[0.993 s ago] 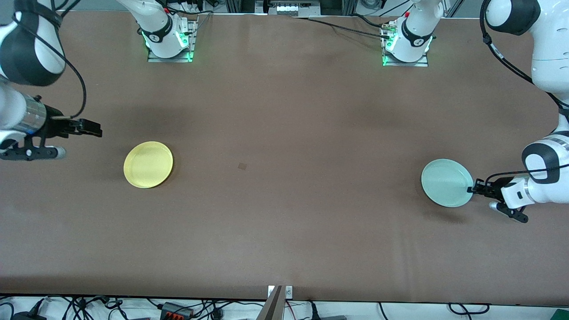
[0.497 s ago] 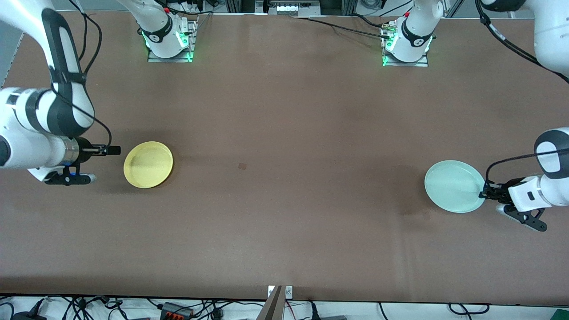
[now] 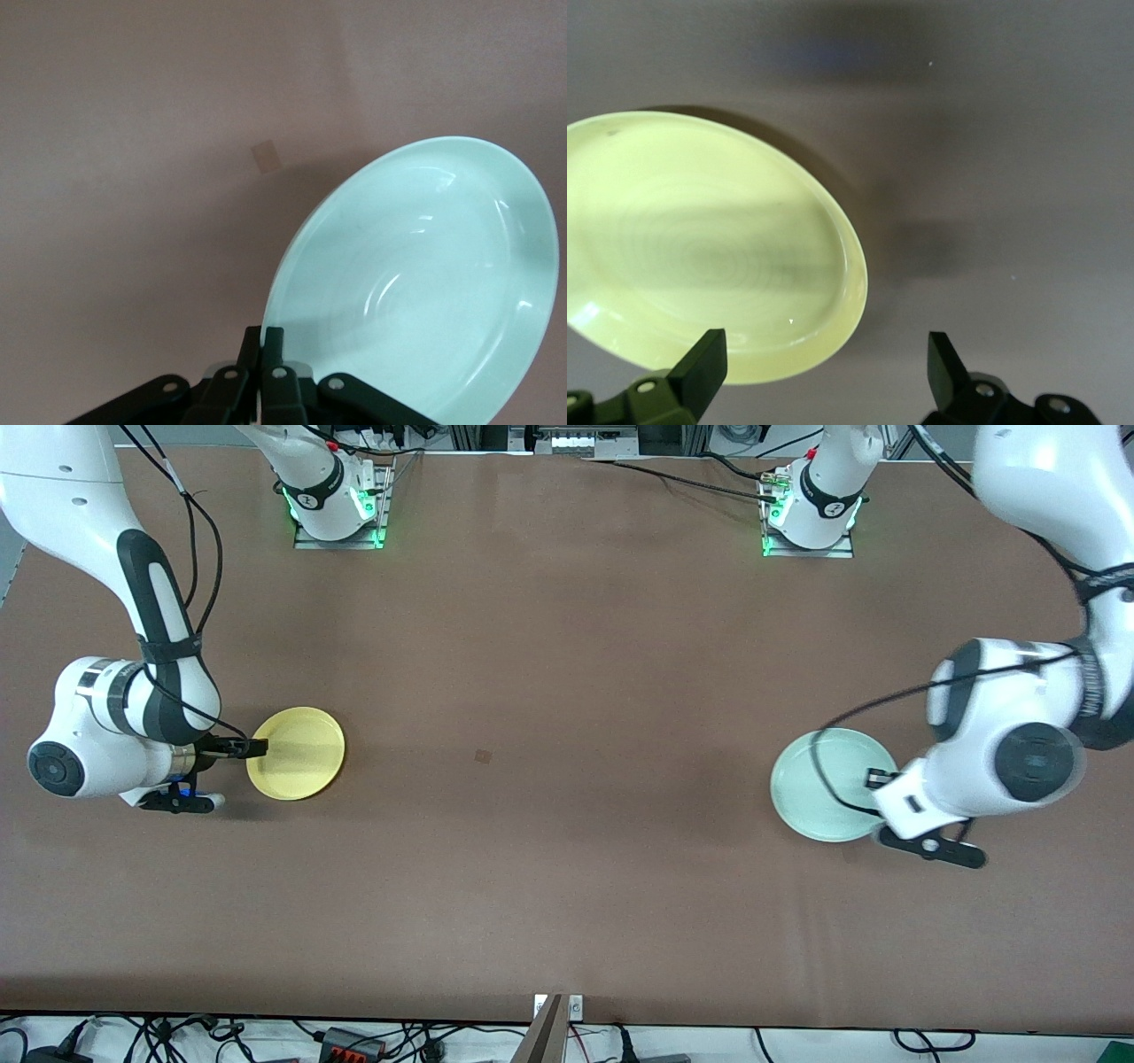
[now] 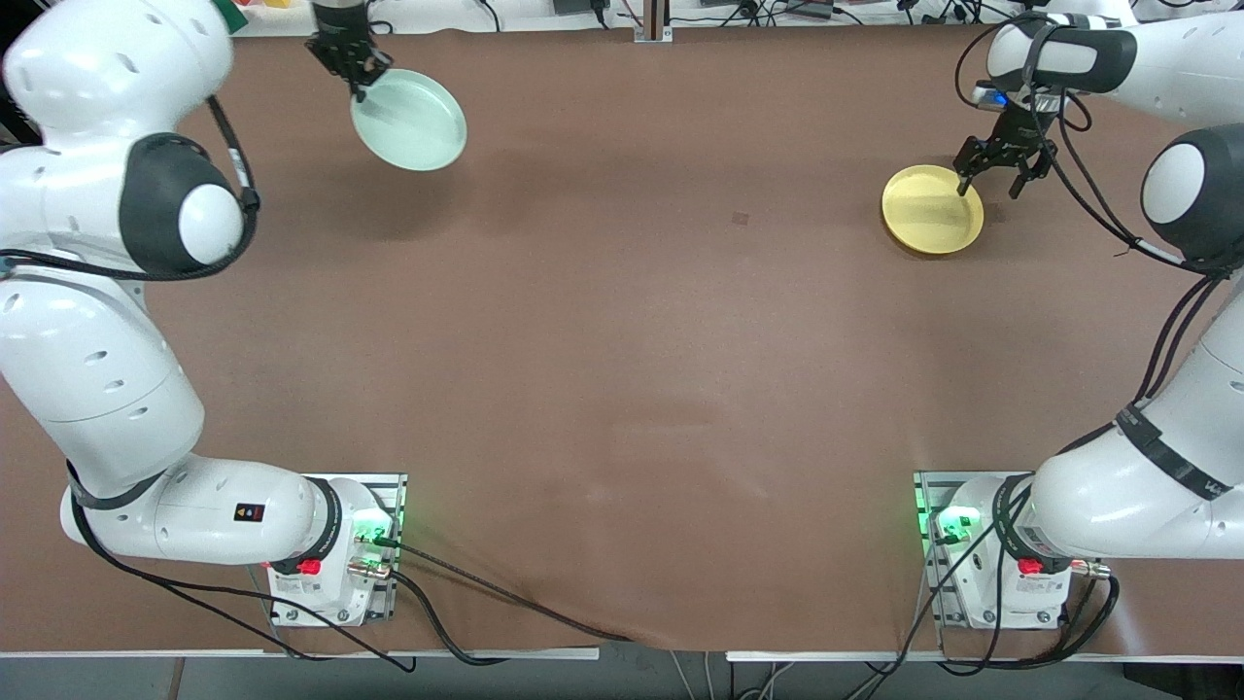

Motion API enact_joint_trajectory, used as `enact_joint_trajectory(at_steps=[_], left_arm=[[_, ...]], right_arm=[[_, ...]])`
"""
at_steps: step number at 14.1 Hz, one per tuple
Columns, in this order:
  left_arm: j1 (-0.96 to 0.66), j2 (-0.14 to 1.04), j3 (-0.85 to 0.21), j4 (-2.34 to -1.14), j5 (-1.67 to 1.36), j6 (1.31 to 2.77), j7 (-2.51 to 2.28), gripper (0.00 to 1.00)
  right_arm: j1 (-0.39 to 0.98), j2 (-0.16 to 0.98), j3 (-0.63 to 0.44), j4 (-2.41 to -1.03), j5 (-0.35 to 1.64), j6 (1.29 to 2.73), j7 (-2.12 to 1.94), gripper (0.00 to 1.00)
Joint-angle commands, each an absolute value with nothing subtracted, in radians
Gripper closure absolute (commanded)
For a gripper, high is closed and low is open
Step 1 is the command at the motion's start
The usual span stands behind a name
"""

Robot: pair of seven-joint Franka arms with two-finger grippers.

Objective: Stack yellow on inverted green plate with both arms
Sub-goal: 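Flip the green plate upside down with the left gripper, lower it mid-table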

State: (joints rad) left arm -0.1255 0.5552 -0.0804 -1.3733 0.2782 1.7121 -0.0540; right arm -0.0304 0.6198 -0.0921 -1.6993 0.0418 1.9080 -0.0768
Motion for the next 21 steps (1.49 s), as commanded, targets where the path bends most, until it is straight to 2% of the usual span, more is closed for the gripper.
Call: enact_joint_trajectory(at_steps=[1,2,4,8,12,16,21], left_arm=[[-0.257,0.531,-0.063,-1.391,0.389,1.639,-0.318,0.99],[-0.299,0.538,-0.063,-1.399,0.391,1.606,-0.43,0.99],[-0.38,0.567,-0.058,-1.397,0.428,1.556,-0.593,0.99],[-0.489,0.63,-0.058,-1.399,0.474,1.551,-0.811,0.99],[-0.528,0.673,-0.058,-1.407,0.587,1.487,-0.877,0.99],[-0.541,0.687,-0.061,-1.407,0.601,1.463,-0.911,0.99],[-0.568,0.727,-0.063,-1.407,0.58,1.473,-0.986,0.99]], right_arm=[[-0.052,0.652,-0.086,-1.686,0.058,1.925,-0.087,0.0],[-0.055,0.656,-0.086,-1.687,0.058,1.928,-0.097,0.02],[-0.055,0.669,-0.086,-1.689,0.058,1.927,-0.1,0.17],[-0.067,0.692,-0.086,-1.69,0.058,1.925,-0.113,0.35],[-0.069,0.693,-0.086,-1.686,0.058,1.918,-0.123,0.63],[-0.069,0.693,-0.086,-1.684,0.057,1.916,-0.13,0.99],[-0.071,0.657,-0.086,-1.675,0.057,1.893,-0.17,1.0]])
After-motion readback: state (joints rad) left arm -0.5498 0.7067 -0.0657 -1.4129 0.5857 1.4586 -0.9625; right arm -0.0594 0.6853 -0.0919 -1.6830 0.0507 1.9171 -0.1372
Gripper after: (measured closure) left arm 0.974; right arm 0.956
